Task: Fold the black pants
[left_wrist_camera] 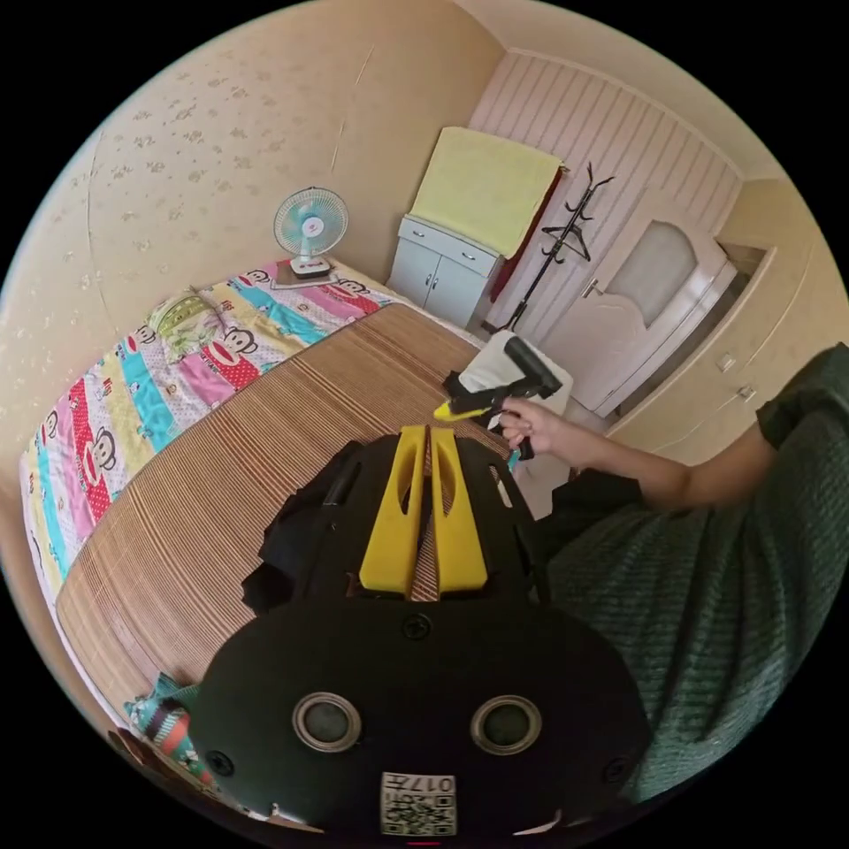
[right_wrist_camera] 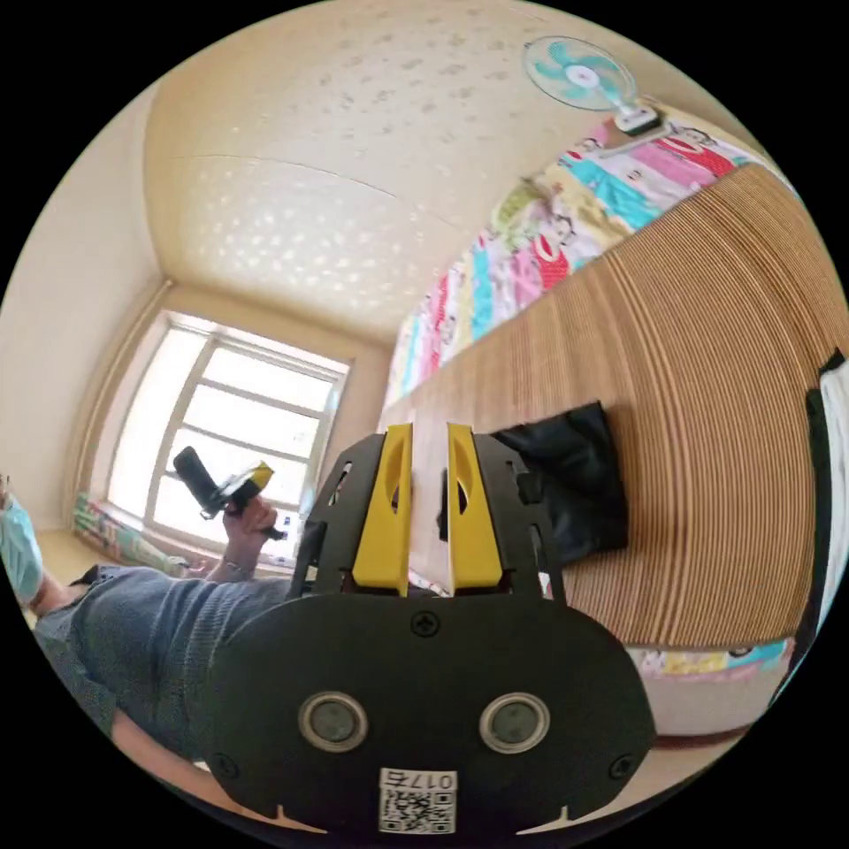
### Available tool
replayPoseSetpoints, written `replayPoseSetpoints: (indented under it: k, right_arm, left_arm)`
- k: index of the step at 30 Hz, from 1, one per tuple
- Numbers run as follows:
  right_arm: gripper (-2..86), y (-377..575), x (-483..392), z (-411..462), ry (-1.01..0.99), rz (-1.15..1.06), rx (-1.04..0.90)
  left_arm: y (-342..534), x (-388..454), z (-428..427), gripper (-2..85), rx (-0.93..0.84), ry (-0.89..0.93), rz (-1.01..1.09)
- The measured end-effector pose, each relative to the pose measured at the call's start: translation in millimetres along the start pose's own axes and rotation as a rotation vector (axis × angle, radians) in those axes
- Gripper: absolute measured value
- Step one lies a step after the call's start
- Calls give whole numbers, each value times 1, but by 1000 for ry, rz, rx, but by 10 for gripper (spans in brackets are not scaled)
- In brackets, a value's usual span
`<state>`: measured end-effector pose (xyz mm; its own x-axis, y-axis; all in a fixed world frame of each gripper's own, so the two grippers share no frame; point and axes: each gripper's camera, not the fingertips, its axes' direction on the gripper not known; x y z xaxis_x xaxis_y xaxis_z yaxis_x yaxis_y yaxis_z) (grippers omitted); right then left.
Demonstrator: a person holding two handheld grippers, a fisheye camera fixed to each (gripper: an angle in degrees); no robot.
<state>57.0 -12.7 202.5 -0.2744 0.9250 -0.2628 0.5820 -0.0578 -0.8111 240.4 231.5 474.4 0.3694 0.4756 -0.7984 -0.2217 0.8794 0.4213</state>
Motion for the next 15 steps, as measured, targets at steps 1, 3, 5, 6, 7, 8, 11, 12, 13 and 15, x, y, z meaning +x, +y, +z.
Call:
replayPoseSetpoints:
  k: [1, 3, 5, 6, 7, 8, 11, 12, 13, 15]
  right_arm:
    - [76, 3, 36, 17, 20, 91, -64]
    - [94, 10, 83, 36, 12, 242, -117]
    - [115, 16, 118, 42, 112, 413, -110]
    - [124, 17, 135, 40, 133, 477, -59]
    - [133, 17, 153, 36, 111, 556, -8]
    - [137, 17, 163, 34, 89, 602, 15]
    - [150, 10, 222, 31, -68, 803, 91]
    - [154, 7, 247, 33, -129, 879, 85]
    - [157, 5, 267, 36, -217, 935, 88]
    - [155, 1, 288, 37, -337, 975, 129]
  left_arm:
    - [2, 1, -3, -6, 19, 17, 9]
    - [3, 2, -11, -6, 99, 231, 65]
    - [-5, -10, -9, -7, 137, 565, 79]
    - [-12, -20, -6, -7, 168, 735, 57]
    - [-16, -24, -5, -8, 185, 793, 56]
    - [-24, -26, -5, -9, 211, 840, 73]
    - [-49, -14, -6, -10, 191, 768, 180]
    - [-61, -11, -3, -10, 186, 789, 205]
    - [-67, -11, -1, -10, 192, 808, 201]
    - [-88, -18, 8, -10, 289, 936, 157]
